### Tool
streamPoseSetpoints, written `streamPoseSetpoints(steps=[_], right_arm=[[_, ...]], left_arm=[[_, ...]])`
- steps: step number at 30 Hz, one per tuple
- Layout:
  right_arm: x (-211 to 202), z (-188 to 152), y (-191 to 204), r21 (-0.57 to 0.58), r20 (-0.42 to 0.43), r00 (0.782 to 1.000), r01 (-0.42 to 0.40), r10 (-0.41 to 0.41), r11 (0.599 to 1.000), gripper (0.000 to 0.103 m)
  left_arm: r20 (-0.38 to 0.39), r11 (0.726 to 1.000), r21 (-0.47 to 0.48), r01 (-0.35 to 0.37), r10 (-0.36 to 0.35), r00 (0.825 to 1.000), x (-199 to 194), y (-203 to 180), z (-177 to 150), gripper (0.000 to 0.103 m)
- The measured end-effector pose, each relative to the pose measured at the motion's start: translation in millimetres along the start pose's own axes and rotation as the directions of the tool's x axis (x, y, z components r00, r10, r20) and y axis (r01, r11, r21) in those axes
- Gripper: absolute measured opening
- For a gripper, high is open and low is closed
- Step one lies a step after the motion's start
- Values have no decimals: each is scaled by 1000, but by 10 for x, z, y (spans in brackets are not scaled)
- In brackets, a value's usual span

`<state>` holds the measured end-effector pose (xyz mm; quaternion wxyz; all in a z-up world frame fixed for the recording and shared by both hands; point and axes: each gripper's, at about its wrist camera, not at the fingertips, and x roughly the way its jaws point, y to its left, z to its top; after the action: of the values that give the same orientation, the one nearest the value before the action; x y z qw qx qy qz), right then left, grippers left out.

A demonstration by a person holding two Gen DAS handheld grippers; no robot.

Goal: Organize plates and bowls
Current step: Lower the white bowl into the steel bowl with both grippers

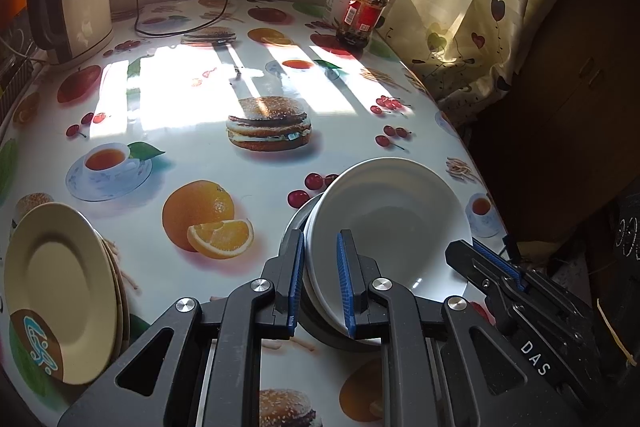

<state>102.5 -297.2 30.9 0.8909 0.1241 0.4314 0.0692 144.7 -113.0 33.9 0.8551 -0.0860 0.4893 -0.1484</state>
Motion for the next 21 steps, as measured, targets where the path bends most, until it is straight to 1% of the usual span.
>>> streamPoseSetpoints(steps=[9, 14, 17, 21], right_arm=[[25, 21, -88, 49, -25, 998, -49, 50, 998, 12], [-56, 74, -60, 38, 10, 999, -47, 47, 998, 12], [-59, 78, -24, 24, 6, 999, -35, 35, 999, 13], [-54, 86, -77, 54, 1, 998, -57, 57, 997, 13]], left_arm=[[1, 1000, -4, 2, -2, 1000, 14, 5, 30, 17], [13, 1000, -7, 20, -20, 1000, -28, 0, 51, 17], [10, 1000, 0, 18, -18, 1000, -30, -10, 54, 17], [5, 1000, -6, 22, -22, 1000, -41, 11, 52, 17]])
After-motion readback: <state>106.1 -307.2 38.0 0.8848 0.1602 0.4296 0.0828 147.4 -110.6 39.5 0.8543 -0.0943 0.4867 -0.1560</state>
